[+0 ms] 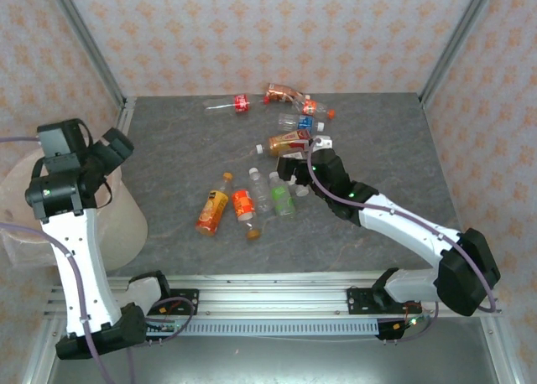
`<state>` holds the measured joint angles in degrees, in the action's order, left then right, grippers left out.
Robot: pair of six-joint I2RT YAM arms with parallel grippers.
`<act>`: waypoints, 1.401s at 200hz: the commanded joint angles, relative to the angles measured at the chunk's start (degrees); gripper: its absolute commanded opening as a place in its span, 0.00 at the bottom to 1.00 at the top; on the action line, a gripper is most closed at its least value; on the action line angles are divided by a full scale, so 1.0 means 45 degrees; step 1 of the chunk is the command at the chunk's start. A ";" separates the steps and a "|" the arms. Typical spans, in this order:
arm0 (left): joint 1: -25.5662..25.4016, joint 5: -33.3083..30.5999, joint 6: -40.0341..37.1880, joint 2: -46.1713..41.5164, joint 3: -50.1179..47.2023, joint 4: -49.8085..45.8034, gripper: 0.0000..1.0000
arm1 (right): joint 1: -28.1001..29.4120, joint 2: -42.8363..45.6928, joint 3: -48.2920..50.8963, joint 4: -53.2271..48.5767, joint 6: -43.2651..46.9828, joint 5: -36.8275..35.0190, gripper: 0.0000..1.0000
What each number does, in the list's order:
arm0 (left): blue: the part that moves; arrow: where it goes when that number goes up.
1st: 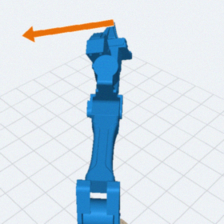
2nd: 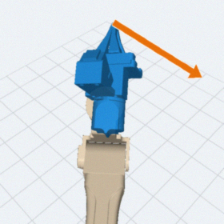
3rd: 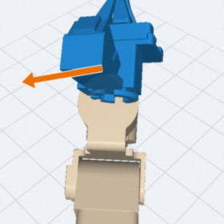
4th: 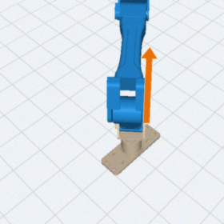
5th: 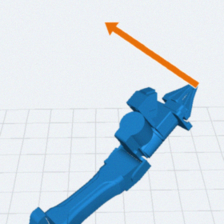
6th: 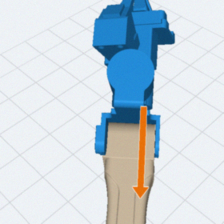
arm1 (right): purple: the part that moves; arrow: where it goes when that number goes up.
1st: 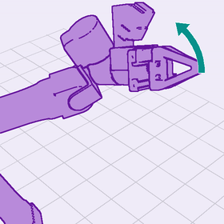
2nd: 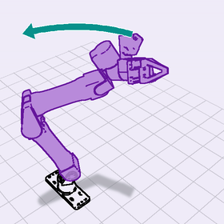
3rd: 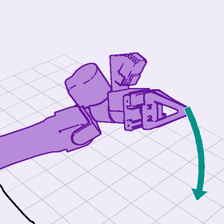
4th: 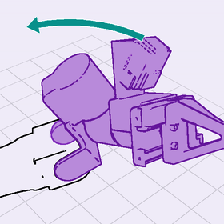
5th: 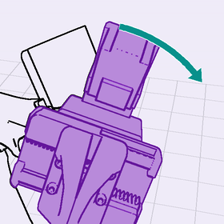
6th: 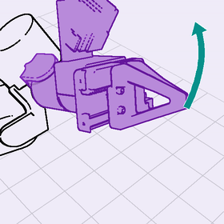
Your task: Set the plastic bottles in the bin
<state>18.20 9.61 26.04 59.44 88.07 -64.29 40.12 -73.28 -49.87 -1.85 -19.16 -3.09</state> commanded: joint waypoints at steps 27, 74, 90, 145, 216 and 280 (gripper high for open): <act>-0.2890 0.1439 0.1372 0.0541 -0.0583 0.1951 0.99 | -0.0760 -0.0870 0.0062 -0.1539 -0.0302 0.0834 0.99; -0.5667 0.0951 0.1673 0.1771 -0.0676 0.2938 0.99 | -0.1487 -0.2364 -0.0600 -0.1896 0.2331 0.2253 0.99; -0.6297 0.0714 0.1722 0.2077 -0.0719 0.3182 1.00 | -0.1513 -0.3025 -0.1147 -0.2278 0.3339 0.2686 0.99; -0.6819 0.0343 0.2368 0.2389 -0.1543 0.4182 0.99 | -0.1701 -0.4786 -0.2237 -0.2352 0.2453 0.1206 0.99; -0.6838 0.0177 0.2241 0.2992 -0.1291 0.3976 1.00 | -0.2314 -0.6369 -0.3460 -0.3334 0.1144 0.0782 0.99; -0.6847 -0.0067 0.2123 0.3138 -0.1327 0.3760 1.00 | -0.2497 -0.6557 -0.3363 -0.2697 0.2737 0.3726 0.99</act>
<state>-12.38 11.16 36.01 73.30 81.67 -47.92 28.58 -101.27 -64.38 -13.76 -9.98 9.19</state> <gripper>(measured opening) 0.995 0.993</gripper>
